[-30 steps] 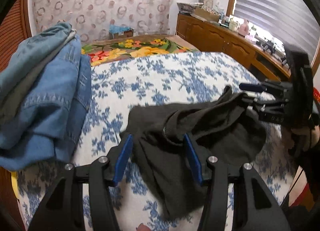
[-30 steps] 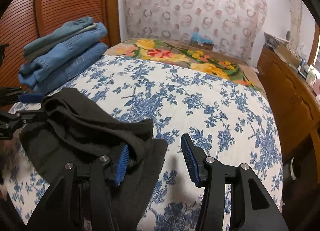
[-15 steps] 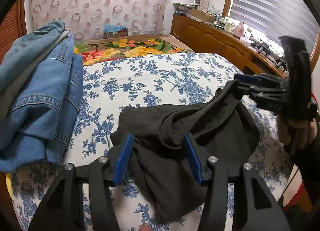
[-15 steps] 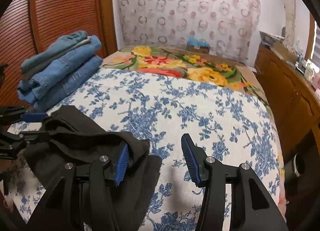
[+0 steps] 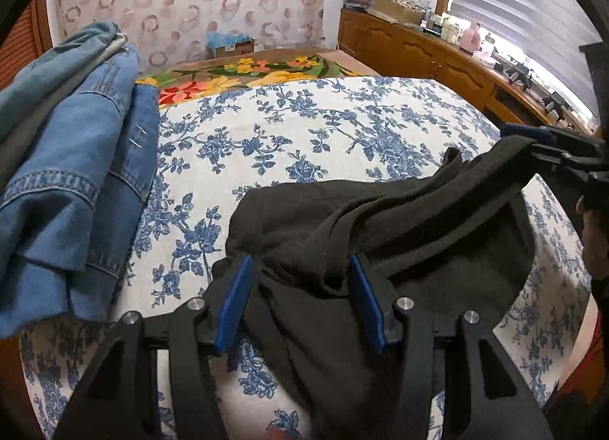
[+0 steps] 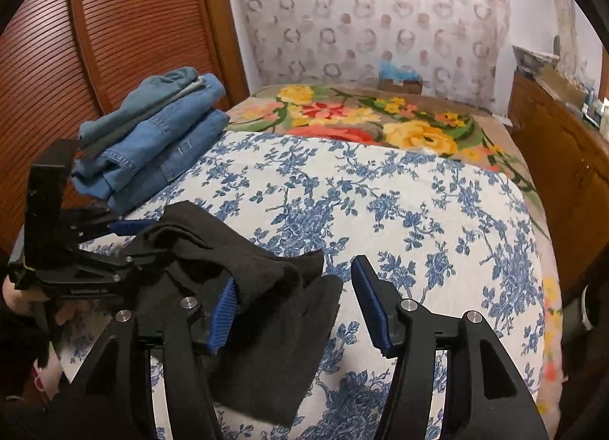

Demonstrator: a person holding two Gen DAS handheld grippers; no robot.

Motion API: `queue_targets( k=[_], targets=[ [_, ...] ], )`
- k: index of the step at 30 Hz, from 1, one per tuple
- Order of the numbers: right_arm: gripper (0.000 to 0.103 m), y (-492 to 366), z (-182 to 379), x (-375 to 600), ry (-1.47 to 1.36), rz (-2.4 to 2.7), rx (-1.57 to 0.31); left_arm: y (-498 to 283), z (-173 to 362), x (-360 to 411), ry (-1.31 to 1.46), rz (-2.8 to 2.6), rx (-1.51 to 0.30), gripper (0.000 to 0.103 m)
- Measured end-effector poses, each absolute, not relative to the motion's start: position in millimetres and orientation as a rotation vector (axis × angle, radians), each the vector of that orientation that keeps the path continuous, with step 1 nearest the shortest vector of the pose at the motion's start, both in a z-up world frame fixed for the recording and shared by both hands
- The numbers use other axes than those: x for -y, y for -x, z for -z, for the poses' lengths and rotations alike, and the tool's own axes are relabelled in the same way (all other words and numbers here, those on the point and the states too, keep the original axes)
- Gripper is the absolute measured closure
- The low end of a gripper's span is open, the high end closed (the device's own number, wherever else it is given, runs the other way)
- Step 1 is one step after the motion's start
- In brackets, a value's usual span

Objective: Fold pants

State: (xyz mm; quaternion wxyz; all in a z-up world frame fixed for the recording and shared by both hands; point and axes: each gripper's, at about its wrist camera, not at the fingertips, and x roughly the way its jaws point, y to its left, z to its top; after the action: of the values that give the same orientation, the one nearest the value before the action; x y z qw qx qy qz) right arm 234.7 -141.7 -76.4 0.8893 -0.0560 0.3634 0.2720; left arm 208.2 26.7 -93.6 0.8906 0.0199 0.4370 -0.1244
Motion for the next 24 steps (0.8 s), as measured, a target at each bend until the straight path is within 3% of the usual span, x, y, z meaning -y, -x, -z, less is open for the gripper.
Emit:
queue_targets(
  k=[24],
  targets=[
    [0.044,-238,114,131,0.300,-0.523,-0.846,-185,66,-30,0.012,0.280,-0.838,0.051]
  ],
)
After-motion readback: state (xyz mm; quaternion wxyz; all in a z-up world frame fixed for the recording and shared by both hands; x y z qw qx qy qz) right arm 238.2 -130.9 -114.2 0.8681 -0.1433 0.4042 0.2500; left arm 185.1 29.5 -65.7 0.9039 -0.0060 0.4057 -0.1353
